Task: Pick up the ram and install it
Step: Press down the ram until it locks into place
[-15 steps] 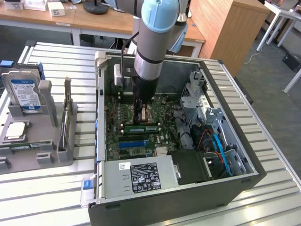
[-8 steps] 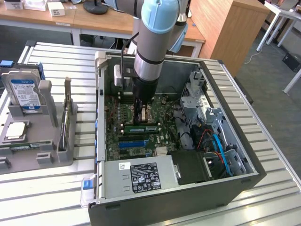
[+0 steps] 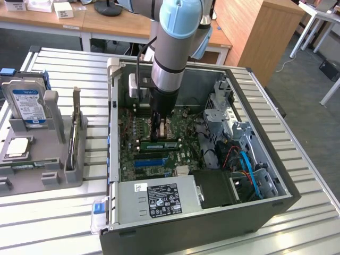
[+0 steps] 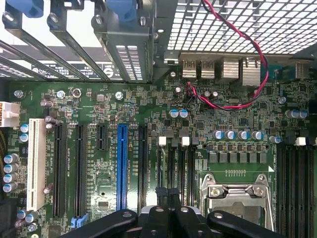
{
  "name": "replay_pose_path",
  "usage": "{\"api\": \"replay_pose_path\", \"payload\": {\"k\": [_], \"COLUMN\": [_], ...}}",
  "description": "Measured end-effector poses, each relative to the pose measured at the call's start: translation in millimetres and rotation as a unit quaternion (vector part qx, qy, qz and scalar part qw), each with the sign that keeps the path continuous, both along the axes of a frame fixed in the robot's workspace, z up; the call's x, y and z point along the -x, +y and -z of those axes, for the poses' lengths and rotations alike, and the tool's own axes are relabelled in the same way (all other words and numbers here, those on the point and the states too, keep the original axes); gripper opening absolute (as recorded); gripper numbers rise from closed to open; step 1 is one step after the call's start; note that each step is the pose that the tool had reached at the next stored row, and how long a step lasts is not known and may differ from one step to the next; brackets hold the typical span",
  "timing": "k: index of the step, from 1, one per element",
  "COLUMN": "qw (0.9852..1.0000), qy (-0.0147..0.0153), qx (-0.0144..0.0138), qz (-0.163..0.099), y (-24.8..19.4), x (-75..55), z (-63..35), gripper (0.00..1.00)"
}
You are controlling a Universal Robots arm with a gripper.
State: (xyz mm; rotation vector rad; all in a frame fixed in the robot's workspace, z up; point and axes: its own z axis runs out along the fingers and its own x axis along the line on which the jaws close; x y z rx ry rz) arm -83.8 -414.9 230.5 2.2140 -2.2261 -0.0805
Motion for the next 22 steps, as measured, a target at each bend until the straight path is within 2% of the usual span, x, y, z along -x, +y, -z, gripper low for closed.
{"api": "replay_pose_path", "payload": {"k": [22], "qw": [1.0], "qy": [-0.0001], "qx": [-0.0003], "qz": [0.0], "y": [0.1], "x": [0.0], "z": [4.0], "gripper": [0.11]}}
